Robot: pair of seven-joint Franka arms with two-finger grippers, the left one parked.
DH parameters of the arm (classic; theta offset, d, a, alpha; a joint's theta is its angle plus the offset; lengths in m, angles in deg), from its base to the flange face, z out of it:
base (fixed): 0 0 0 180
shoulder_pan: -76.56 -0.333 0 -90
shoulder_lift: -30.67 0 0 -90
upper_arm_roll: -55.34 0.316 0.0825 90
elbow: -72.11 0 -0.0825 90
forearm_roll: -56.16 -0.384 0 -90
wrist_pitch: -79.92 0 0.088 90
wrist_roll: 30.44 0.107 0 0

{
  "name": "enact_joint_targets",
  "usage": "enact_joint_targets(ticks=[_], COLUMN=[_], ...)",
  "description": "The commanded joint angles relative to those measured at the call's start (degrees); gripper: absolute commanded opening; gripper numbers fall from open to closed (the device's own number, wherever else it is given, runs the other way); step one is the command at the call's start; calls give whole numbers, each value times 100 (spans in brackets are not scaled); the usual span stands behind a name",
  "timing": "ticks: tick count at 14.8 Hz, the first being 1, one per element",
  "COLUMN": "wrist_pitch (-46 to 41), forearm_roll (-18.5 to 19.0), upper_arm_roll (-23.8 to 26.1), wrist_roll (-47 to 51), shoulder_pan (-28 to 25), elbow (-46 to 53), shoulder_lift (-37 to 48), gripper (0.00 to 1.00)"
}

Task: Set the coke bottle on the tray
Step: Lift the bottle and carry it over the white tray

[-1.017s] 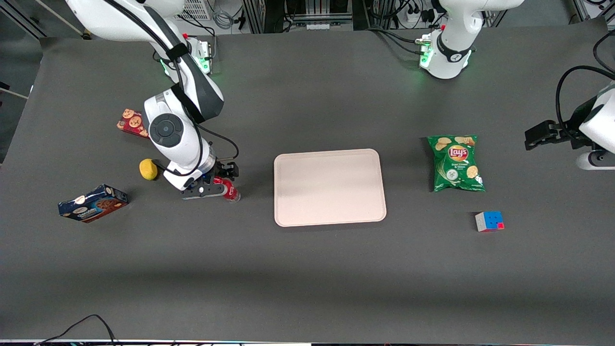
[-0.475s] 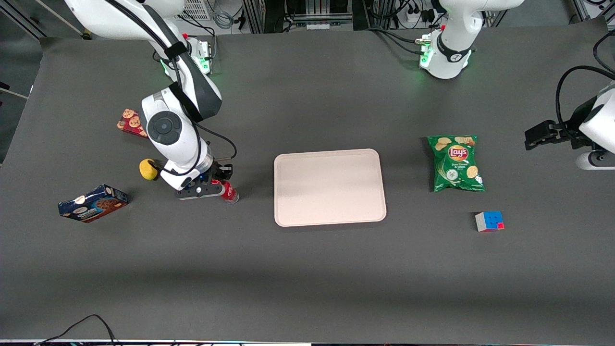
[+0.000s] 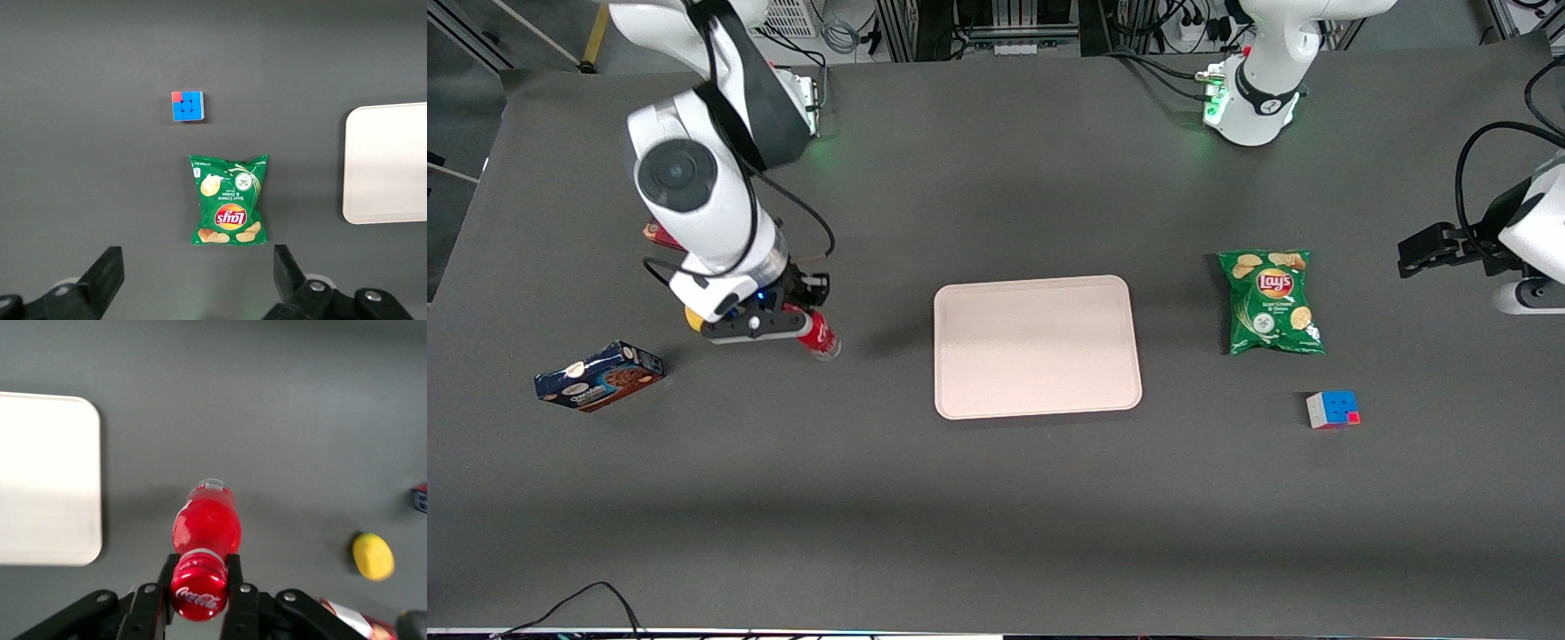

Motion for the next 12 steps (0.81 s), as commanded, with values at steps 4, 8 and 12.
enact_joint_targets(ticks=[4,8,12], wrist_pitch=[-1722,-1714,-1224], forearm_roll=[-290,-229,200], upper_arm_roll=[511,582,486], wrist_roll=[611,1550,1868], shoulder_pan=[-149,-719,-1151], elbow=[2318,3740,4324], shoulder_lift=[-325,-1588,-2610], gripper=[0,0,0])
